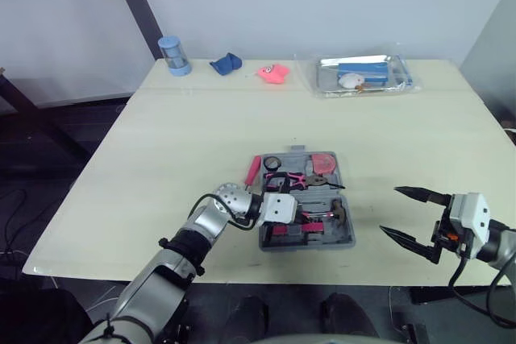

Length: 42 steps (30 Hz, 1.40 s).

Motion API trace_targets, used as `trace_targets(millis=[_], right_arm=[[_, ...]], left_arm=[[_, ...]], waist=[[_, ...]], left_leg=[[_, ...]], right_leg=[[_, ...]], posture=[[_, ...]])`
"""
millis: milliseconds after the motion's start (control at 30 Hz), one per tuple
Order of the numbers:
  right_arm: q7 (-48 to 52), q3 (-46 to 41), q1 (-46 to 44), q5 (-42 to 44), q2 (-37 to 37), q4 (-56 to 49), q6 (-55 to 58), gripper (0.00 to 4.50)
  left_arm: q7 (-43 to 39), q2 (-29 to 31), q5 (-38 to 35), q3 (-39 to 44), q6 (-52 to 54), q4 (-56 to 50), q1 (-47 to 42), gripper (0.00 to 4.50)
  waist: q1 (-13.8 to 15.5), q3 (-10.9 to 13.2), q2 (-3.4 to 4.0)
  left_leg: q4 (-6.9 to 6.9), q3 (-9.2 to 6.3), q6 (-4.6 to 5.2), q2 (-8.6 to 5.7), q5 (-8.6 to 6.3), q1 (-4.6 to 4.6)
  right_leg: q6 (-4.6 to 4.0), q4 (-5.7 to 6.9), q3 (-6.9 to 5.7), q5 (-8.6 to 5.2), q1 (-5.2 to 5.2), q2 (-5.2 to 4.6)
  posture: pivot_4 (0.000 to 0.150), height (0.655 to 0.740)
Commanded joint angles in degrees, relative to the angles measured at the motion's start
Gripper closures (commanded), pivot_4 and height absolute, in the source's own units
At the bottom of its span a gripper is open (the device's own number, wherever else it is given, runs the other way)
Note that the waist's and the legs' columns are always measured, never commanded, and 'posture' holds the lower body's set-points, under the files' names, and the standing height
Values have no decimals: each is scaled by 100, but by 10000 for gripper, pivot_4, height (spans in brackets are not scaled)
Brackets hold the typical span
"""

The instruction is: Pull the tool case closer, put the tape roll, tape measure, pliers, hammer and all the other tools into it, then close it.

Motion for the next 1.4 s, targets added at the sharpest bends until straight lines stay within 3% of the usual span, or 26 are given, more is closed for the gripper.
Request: trace_targets(millis=[33, 300, 400, 633, 967, 1067, 1167, 1400], right_arm=[[-34, -123, -23, 45, -21, -171, -81, 0], [-15, -116, -12, 57, -13, -176, -91, 0], [-1, -120, 0, 66, -13, -177, -95, 0], [14, -137, -110, 134, -15, -116, -50, 0], [30, -146, -167, 156, -16, -66, -27, 0], [-8, -169, -174, 219, 35, -59, -2, 0], [-54, -213, -176, 320, 102, -32, 14, 0], [-113, -374, -43, 367, 378, 472, -179, 0]], left_arm=[[313, 333, 855, -311, 779, 585, 296, 44509], [656, 406, 1194, -548, 1428, 320, 500, 44509], [647, 427, 1167, -606, 1535, 196, 587, 44509], [144, 134, -165, 136, 2510, -239, 678, 44509], [-524, 201, -1512, 991, 3325, -1219, 629, 44509], [-519, 245, -1989, 1420, 3529, -1713, 678, 44509], [-424, 415, -2310, 1866, 3606, -2228, 822, 44509], [82, 907, -3185, 3212, 4179, -3074, 1545, 44509]], waist=[[-1, -12, 8], [-1, -35, 22], [-3, -40, 5], [-11, -39, 4], [-20, 61, -34], [6, 97, -34], [23, 114, -32], [12, 125, -21]], left_leg=[[0, 0, 0, 0, 0, 2], [-5, 0, 0, 2, 0, 5], [-52, 2, 0, 2, -1, 81], [-71, 16, -1, 3, -1, 87], [-74, 12, -1, 8, -1, 74], [-73, 13, -2, 7, -1, 41], [-58, 3, -3, 6, 2, -49], [-61, 2, -5, 3, 2, -107]], right_leg=[[1, -2, 0, 0, 4, 0], [4, -16, 3, -2, 13, 3], [12, -52, 7, -11, 91, 2], [12, -55, 24, -26, 103, 2], [19, -55, 22, -20, 61, 7], [0, -54, 23, -7, 29, 5], [-9, -42, 16, 1, -57, 5], [-12, -46, 12, 2, -109, -2]], posture=[[1500, 7400], [1500, 7400], [1500, 7400], [1500, 7400], [1500, 7400], [1500, 7400], [1500, 7400], [1500, 7400]])
